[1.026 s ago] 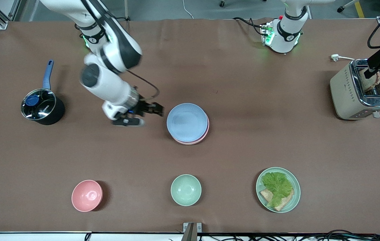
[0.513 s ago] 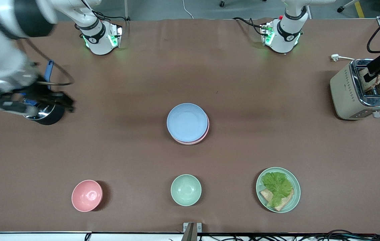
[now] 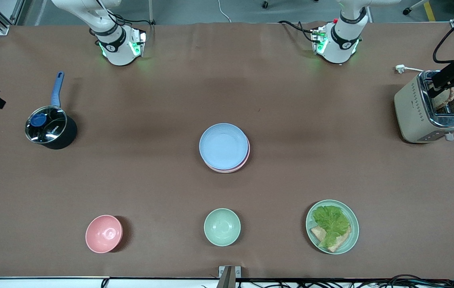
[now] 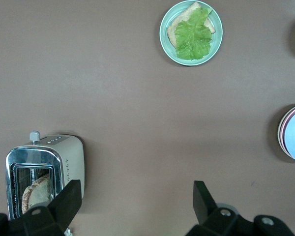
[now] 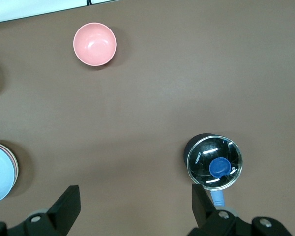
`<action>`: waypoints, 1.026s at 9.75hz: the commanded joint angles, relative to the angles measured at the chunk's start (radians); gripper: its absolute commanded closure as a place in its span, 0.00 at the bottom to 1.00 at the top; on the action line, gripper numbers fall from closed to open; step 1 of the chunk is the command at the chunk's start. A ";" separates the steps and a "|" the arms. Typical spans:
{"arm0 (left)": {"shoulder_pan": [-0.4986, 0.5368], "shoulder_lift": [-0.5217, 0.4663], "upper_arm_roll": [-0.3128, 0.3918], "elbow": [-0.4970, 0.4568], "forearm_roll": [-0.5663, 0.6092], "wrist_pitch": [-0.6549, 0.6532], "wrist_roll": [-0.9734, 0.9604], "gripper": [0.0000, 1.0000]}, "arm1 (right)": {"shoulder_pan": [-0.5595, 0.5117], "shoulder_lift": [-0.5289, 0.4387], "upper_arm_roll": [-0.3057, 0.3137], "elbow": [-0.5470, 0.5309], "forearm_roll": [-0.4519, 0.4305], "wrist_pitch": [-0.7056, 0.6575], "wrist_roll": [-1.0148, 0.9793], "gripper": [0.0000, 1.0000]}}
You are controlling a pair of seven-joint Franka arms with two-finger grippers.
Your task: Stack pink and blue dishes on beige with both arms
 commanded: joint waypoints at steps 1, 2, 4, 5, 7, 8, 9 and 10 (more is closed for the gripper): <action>0.022 0.003 -0.034 -0.023 -0.001 -0.015 -0.009 0.00 | -0.021 0.022 0.003 0.018 -0.014 -0.013 -0.040 0.00; 0.022 0.003 -0.035 -0.026 -0.001 -0.015 -0.009 0.00 | -0.021 0.022 0.003 0.016 -0.014 -0.035 -0.039 0.00; 0.020 0.003 -0.036 -0.028 -0.001 -0.015 -0.009 0.00 | -0.016 0.022 0.003 0.018 -0.014 -0.062 -0.047 0.00; 0.022 0.003 -0.038 -0.028 -0.004 -0.015 -0.010 0.00 | -0.018 0.022 0.003 0.018 -0.014 -0.086 -0.048 0.00; 0.022 0.000 -0.038 -0.029 -0.015 -0.015 -0.009 0.00 | -0.018 0.022 0.003 0.016 -0.014 -0.092 -0.047 0.00; 0.021 -0.001 -0.038 -0.031 -0.015 -0.015 -0.009 0.00 | -0.018 0.022 0.003 0.018 -0.014 -0.092 -0.045 0.00; 0.022 -0.001 -0.038 -0.032 -0.017 -0.015 -0.006 0.00 | -0.018 0.022 0.003 0.016 -0.014 -0.094 -0.045 0.00; 0.022 -0.001 -0.038 -0.032 -0.017 -0.015 0.000 0.00 | -0.018 0.022 0.003 0.015 -0.012 -0.094 -0.045 0.00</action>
